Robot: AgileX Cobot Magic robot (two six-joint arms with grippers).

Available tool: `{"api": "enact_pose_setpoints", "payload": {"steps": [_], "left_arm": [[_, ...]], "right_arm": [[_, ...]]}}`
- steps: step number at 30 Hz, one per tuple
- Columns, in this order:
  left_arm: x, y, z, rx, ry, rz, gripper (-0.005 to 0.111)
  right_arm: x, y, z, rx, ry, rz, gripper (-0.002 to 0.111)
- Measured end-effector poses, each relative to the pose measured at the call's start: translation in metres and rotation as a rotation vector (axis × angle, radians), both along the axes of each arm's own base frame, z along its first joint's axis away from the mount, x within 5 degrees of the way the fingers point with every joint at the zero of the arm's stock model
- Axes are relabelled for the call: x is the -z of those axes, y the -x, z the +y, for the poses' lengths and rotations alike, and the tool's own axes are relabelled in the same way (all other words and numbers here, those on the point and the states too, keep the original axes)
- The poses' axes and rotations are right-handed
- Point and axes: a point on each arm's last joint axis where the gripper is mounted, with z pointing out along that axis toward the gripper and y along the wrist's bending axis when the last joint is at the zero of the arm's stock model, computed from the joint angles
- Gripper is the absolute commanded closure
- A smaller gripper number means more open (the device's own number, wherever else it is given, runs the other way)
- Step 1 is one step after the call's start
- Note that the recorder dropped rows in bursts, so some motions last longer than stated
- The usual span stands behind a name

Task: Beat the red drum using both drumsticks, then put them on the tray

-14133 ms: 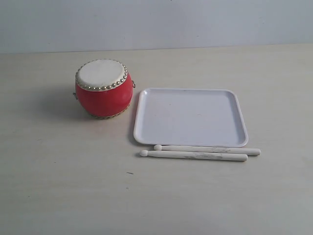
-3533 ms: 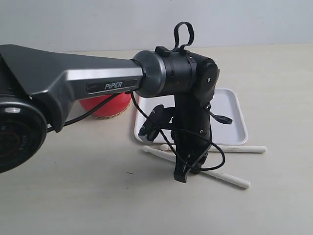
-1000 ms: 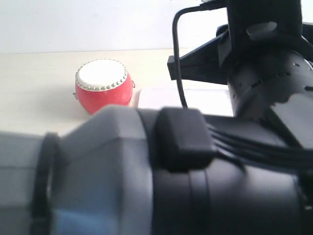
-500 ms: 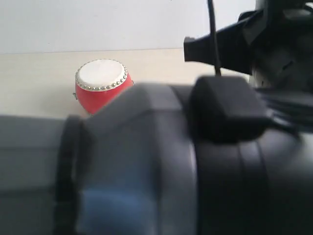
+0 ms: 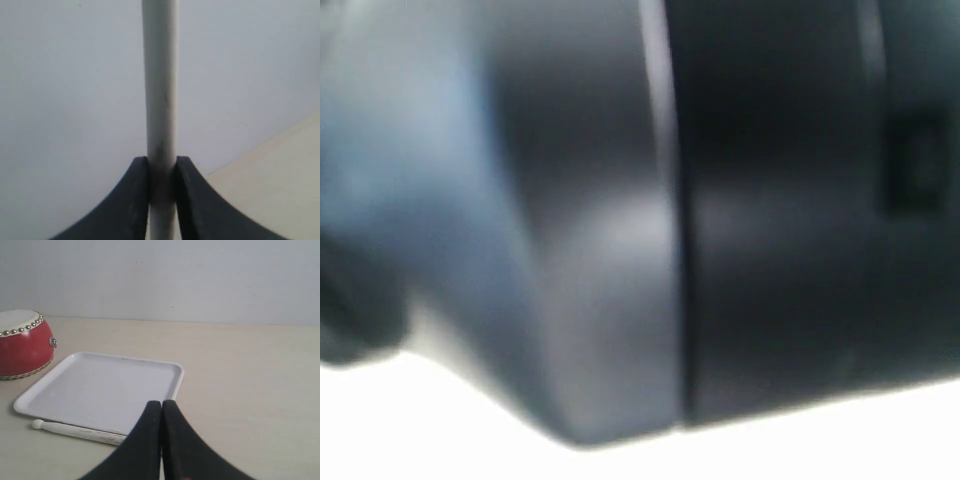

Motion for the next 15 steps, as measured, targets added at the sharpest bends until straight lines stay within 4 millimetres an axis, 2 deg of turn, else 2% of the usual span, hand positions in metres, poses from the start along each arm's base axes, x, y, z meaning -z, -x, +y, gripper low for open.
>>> {"api": "enact_pose_setpoints", "payload": {"steps": [4, 10, 15], "left_arm": [[-0.011, -0.003, 0.002, -0.002, -0.006, -0.005, 0.107], [-0.028, -0.013, 0.018, -0.008, 0.065, 0.147, 0.107], [-0.034, -0.024, 0.033, 0.009, 0.013, 0.271, 0.107]], "right_arm": [[0.000, 0.000, 0.000, 0.000, 0.000, 0.000, 0.108], [0.000, 0.000, 0.000, 0.000, 0.000, -0.002, 0.108], [0.000, 0.000, 0.000, 0.000, 0.000, -0.002, 0.108]]}}
